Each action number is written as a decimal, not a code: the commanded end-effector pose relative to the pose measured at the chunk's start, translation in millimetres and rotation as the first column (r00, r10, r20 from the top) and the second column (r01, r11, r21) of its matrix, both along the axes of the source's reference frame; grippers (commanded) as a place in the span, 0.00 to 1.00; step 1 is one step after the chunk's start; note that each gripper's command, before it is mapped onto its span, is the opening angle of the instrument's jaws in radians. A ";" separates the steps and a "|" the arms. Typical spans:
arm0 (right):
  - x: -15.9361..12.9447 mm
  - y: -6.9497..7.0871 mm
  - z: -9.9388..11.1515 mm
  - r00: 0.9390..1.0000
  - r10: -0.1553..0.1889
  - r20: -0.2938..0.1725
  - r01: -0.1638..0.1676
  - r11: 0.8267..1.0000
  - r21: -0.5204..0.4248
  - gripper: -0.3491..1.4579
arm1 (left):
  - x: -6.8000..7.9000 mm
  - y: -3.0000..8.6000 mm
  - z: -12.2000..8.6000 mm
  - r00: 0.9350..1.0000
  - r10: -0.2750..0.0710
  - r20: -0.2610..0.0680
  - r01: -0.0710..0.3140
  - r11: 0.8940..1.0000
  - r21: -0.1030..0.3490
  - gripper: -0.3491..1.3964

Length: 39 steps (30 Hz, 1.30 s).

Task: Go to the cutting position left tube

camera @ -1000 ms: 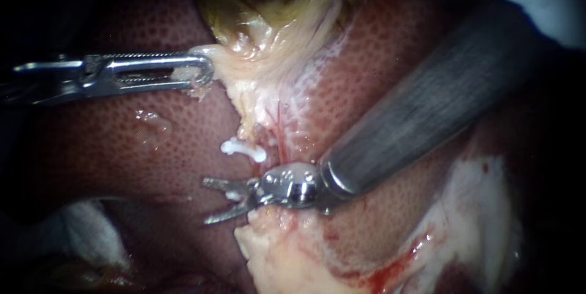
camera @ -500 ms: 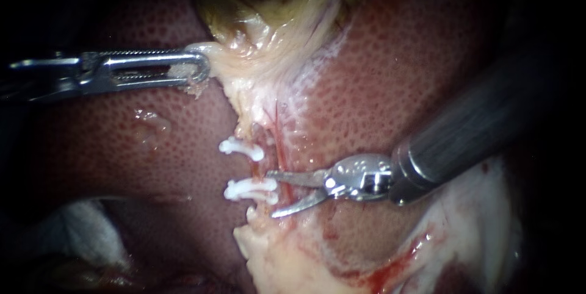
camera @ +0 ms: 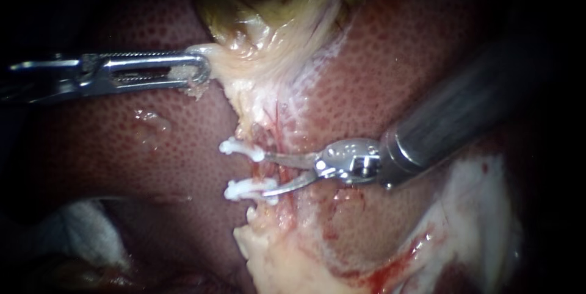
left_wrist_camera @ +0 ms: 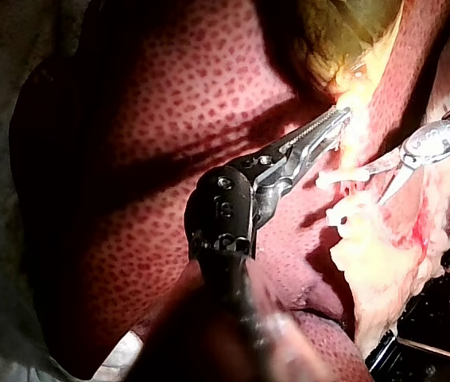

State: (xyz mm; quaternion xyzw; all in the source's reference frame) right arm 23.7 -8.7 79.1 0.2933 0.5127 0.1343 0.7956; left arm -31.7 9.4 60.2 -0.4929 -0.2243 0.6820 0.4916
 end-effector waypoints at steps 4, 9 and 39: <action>0.9 -0.6 0.4 1.000 -0.012 -0.002 0.012 0.998 0.061 0.98 | 0.0 0.0 0.0 1.000 -0.001 -0.001 0.001 1.000 0.000 0.00; 1.5 -1.3 0.5 1.000 -0.029 -0.008 0.030 0.994 0.108 0.98 | -0.1 0.0 0.0 1.000 -0.001 -0.001 0.001 1.000 0.000 0.00; 6.5 -2.1 1.9 0.999 0.012 -0.040 -0.001 0.967 0.254 0.94 | -0.4 0.0 0.0 1.000 -0.002 -0.002 0.002 1.000 -0.001 0.00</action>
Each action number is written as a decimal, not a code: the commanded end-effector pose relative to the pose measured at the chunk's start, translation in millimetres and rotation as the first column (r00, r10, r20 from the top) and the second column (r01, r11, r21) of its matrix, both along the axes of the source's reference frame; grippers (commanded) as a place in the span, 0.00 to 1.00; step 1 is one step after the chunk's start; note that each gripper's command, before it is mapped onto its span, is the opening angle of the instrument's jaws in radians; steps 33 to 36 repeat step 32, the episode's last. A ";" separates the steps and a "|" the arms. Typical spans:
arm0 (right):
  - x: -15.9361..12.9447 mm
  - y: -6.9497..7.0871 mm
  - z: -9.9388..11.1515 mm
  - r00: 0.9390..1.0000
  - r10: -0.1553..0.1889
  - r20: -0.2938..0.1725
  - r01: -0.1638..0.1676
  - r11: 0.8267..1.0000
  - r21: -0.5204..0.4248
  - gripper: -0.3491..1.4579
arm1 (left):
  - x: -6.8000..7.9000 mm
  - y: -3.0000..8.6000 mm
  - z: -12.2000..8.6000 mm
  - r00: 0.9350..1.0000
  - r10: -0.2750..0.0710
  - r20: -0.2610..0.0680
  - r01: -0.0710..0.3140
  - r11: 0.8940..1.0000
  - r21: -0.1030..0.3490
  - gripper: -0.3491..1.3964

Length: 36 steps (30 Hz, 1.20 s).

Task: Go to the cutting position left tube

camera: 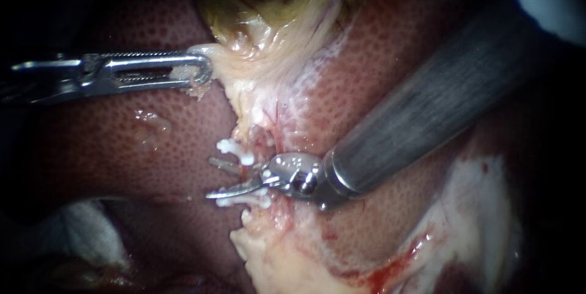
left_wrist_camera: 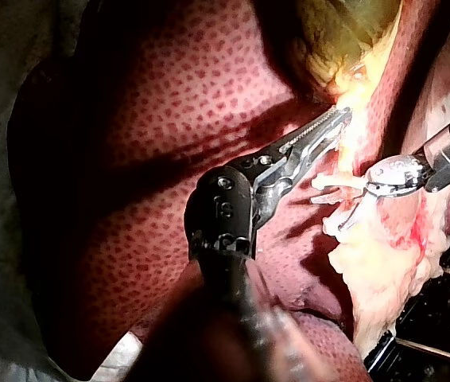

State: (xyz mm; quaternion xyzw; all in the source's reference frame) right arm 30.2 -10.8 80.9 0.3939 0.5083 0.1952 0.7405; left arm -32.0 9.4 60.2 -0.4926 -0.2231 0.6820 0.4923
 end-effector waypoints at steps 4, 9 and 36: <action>0.3 0.1 0.1 1.000 0.008 -0.004 -0.008 1.000 0.007 0.93 | -0.1 -0.1 0.1 1.000 0.000 0.000 0.000 1.000 -0.001 0.00; 0.6 0.2 0.2 1.000 0.013 -0.003 -0.013 1.000 0.013 0.91 | -0.1 -0.1 0.1 1.000 -0.001 0.000 0.001 1.000 -0.001 0.00; 0.4 0.3 0.4 1.000 0.016 -0.008 -0.016 1.000 0.013 0.86 | -0.1 -0.1 0.2 1.000 -0.001 -0.001 0.001 1.000 -0.001 0.00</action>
